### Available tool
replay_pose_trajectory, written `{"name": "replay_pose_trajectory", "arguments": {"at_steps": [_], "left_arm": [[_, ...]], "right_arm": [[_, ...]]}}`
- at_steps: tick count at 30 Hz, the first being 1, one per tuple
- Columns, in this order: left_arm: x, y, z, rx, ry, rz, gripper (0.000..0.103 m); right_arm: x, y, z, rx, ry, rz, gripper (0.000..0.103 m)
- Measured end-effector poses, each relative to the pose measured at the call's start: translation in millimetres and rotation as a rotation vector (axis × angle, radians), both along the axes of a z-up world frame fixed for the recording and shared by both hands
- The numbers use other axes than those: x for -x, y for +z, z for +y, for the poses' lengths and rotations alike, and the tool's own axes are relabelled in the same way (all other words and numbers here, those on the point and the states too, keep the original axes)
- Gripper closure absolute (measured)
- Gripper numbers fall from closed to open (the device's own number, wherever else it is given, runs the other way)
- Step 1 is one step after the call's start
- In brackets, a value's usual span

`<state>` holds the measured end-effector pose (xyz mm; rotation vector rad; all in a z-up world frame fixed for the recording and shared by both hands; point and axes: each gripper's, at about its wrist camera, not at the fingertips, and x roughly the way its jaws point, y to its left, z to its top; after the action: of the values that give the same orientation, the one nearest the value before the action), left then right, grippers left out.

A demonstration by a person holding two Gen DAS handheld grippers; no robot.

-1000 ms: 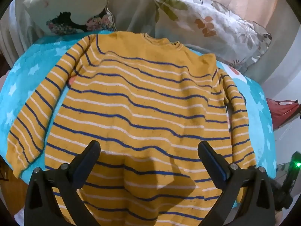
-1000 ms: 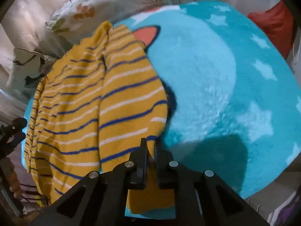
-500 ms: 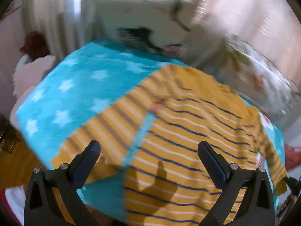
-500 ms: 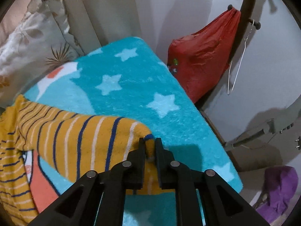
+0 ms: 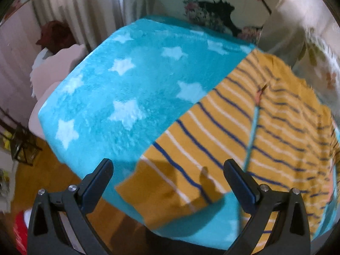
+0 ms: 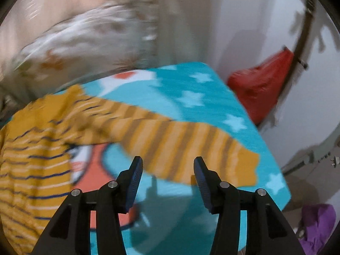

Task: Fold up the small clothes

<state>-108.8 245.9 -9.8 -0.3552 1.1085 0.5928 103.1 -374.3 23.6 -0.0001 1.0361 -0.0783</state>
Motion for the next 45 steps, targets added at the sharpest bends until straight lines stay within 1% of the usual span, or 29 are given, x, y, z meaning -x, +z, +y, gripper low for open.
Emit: {"name": "replay_pose_trajectory", "arguments": {"at_steps": [2, 3, 5, 7, 8, 9, 10, 11, 12, 13, 14, 15, 16, 18, 21, 22, 24, 26, 27, 29, 31, 32, 33, 35, 36, 38, 40, 41, 45], "left_arm": [[-4.0, -7.1, 12.9, 0.003, -0.033, -0.004, 0.0], [-4.6, -11.7, 19.0, 0.016, -0.043, -0.011, 0.0], [-8.1, -18.0, 32.0, 0.052, -0.081, -0.028, 0.0], [-13.0, -26.7, 39.5, 0.107, -0.135, -0.033, 0.0], [-15.3, -30.0, 41.8, 0.15, -0.171, -0.029, 0.006], [-17.3, -33.0, 42.4, 0.208, -0.219, -0.028, 0.027], [-19.9, -35.4, 42.0, 0.261, -0.26, -0.018, 0.043], [-21.7, -35.4, 41.9, 0.259, -0.292, 0.006, 0.069], [-22.6, -34.8, 41.3, 0.239, -0.316, 0.023, 0.099], [-24.5, -34.7, 45.7, 0.267, -0.335, 0.036, 0.098], [-24.2, -32.4, 54.7, 0.297, -0.325, 0.025, 0.1], [-24.7, -27.9, 68.6, 0.304, -0.3, 0.012, 0.1], [-25.6, -23.8, 82.4, 0.287, -0.274, 0.004, 0.1], [-26.7, -16.7, 115.2, 0.228, -0.211, -0.013, 0.1], [-32.4, -6.0, 162.7, 0.13, -0.123, -0.007, 0.1], [-34.5, -2.9, 176.2, 0.125, -0.102, -0.014, 0.1], [-37.8, 1.0, 197.3, 0.15, -0.064, -0.042, 0.099], [-40.9, 4.0, 208.1, 0.153, -0.043, -0.061, 0.098], [-42.6, 6.1, 212.6, 0.151, -0.042, -0.07, 0.097], [-40.6, 11.8, 222.3, 0.135, -0.03, -0.084, 0.097], [-33.9, 16.3, 228.3, 0.138, -0.016, -0.104, 0.097], [-31.5, 17.8, 230.4, 0.142, -0.004, -0.115, 0.091], [-26.3, 19.3, 233.5, 0.143, 0.012, -0.124, 0.079], [-17.4, 23.3, 242.0, 0.136, 0.037, -0.143, 0.067], [-10.3, 25.8, 245.1, 0.129, 0.049, -0.154, 0.064], [6.1, 31.5, 249.4, 0.111, 0.072, -0.167, 0.062], [20.2, 34.8, 253.6, 0.096, 0.103, -0.174, 0.058], [32.4, 36.5, 257.8, 0.091, 0.134, -0.181, 0.055], [75.9, 38.5, 272.1, 0.11, 0.244, -0.204, 0.052]], "right_arm": [[5.0, 2.6, 31.5, -0.005, 0.036, 0.0, 0.049], [6.9, 2.0, 51.1, -0.024, 0.056, 0.007, 0.049], [16.2, 2.2, 83.3, -0.029, 0.081, 0.006, 0.049], [22.4, -0.5, 118.0, -0.033, 0.115, 0.01, 0.049], [25.7, -1.0, 131.7, -0.028, 0.129, 0.011, 0.049], [27.5, -2.1, 144.4, -0.029, 0.142, 0.018, 0.049], [31.6, -3.1, 158.7, -0.033, 0.155, 0.023, 0.049], [35.1, -4.3, 171.2, -0.037, 0.167, 0.026, 0.049], [39.3, -5.6, 184.8, -0.037, 0.178, 0.029, 0.049], [42.4, -6.0, 195.0, -0.034, 0.184, 0.032, 0.049], [45.5, -6.8, 204.9, -0.034, 0.193, 0.037, 0.049], [46.7, -6.8, 212.7, -0.035, 0.201, 0.039, 0.049], [48.4, -6.1, 223.0, -0.038, 0.208, 0.041, 0.049], [52.1, -3.3, 239.7, -0.047, 0.216, 0.031, 0.049], [58.2, -1.0, 269.8, -0.08, 0.237, 0.028, 0.049], [61.2, -2.4, 283.5, -0.105, 0.253, 0.035, 0.049], [68.7, -7.5, 309.6, -0.162, 0.311, 0.065, 0.049], [77.9, -15.0, 335.5, -0.227, 0.396, 0.112, 0.049], [85.0, -20.8, 352.7, -0.27, 0.453, 0.149, 0.049], [93.9, -29.8, 376.9, -0.312, 0.516, 0.201, 0.049], [102.1, -40.5, 398.1, -0.333, 0.567, 0.254, 0.049], [105.0, -46.1, 404.5, -0.335, 0.584, 0.279, 0.049], [106.4, -53.6, 412.3, -0.336, 0.597, 0.312, 0.049], [109.8, -64.7, 424.3, -0.36, 0.609, 0.366, 0.049], [113.7, -66.3, 430.8, -0.374, 0.621, 0.382, 0.046], [120.2, -62.3, 445.2, -0.371, 0.685, 0.395, 0.046], [129.0, -53.2, 464.1, -0.385, 0.783, 0.422, 0.046], [131.7, -48.2, 473.8, -0.379, 0.83, 0.421, 0.046], [137.6, -24.4, 511.4, -0.297, 0.994, 0.349, 0.046]]}}
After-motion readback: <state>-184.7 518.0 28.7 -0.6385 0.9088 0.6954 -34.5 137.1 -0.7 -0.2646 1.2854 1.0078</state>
